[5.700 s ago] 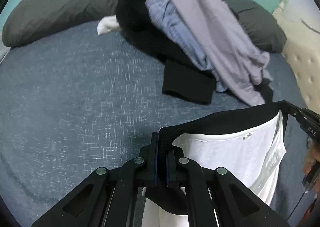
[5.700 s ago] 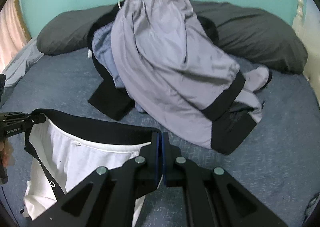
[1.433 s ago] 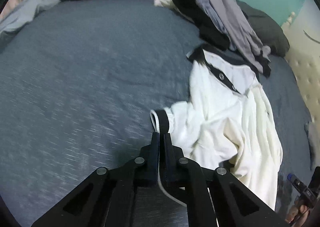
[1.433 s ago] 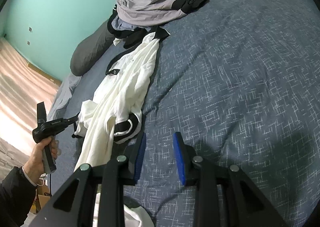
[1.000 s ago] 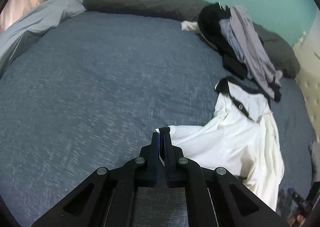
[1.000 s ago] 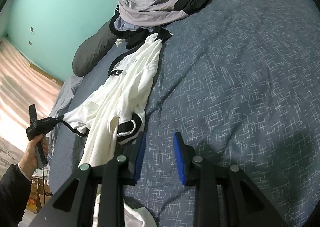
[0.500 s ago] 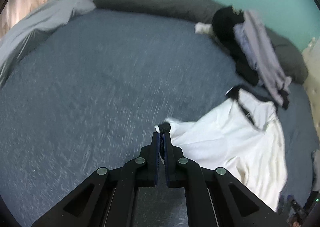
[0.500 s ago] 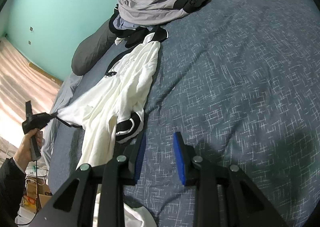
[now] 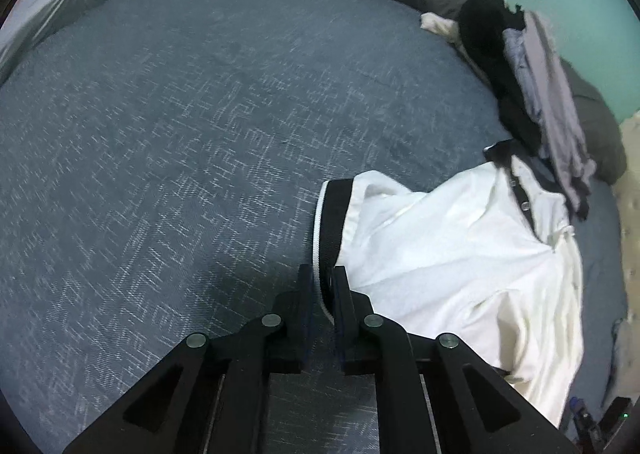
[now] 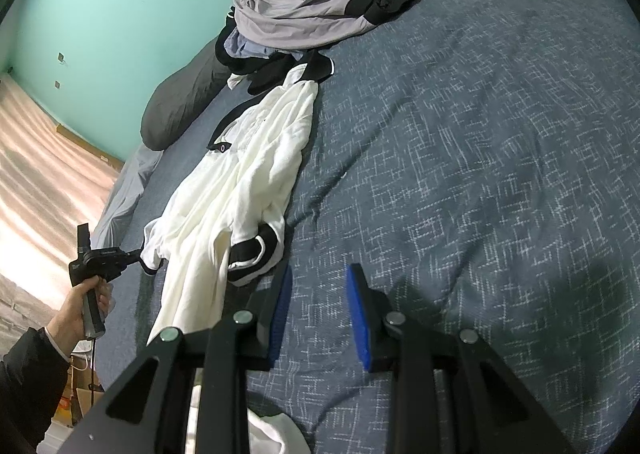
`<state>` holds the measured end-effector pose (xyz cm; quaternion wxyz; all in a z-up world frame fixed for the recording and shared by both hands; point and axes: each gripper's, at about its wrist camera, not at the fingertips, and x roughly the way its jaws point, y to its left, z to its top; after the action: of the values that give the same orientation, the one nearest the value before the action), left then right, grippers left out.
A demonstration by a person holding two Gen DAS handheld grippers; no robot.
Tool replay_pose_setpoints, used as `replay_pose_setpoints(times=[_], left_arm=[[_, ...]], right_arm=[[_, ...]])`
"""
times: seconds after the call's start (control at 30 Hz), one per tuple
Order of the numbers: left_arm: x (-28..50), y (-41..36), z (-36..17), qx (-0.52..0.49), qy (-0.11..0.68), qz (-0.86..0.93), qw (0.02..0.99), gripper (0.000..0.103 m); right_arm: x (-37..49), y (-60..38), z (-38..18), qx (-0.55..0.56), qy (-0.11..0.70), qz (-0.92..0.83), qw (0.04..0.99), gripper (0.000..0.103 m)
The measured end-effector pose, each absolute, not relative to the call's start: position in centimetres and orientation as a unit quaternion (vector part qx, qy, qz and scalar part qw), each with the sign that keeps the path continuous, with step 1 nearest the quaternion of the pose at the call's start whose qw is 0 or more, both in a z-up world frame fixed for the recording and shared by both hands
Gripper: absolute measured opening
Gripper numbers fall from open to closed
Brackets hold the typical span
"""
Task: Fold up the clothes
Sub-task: 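Pull the hem edge with the left tool to straighten the shirt, then release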
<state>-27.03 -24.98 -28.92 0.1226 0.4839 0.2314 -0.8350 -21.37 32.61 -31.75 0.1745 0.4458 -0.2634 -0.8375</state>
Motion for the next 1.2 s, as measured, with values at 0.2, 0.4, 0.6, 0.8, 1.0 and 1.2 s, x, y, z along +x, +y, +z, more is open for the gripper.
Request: replay_pose_setpoints(times=[0.2,0.4,0.6,0.8,1.0,1.2], left_arm=[[-26.8,-24.6,-28.2,0.473,0.241,-0.843,0.088,0.018],[-28.0,-24.1,-29.0,0.470,0.262,-0.839,0.081,0.039],[-29.4,-23.8,-30.2,0.474,0.280,-0.832,0.073,0.038],[-29.7,-23.1,-29.5,0.477,0.260,-0.837,0.064,0.005],[-29.9,-23.0,-28.5,0.472,0.242,-0.845,0.067,0.005],[-28.7,-25.6,-28.4,0.445,0.270,-0.849,0.094,0.032]], right_arm=[[-21.3,32.4,-31.8,0.447,-0.262,-0.837,0.176,0.028],[-21.4,32.4,-31.6,0.445,-0.263,-0.837,0.177,0.028],[-21.5,32.6,-31.7,0.445,-0.266,-0.837,0.176,0.028],[-21.6,32.3,-32.0,0.449,-0.264,-0.835,0.177,0.028],[-21.4,32.0,-32.1,0.452,-0.262,-0.834,0.180,0.028],[-21.5,32.3,-32.0,0.449,-0.265,-0.834,0.178,0.028]])
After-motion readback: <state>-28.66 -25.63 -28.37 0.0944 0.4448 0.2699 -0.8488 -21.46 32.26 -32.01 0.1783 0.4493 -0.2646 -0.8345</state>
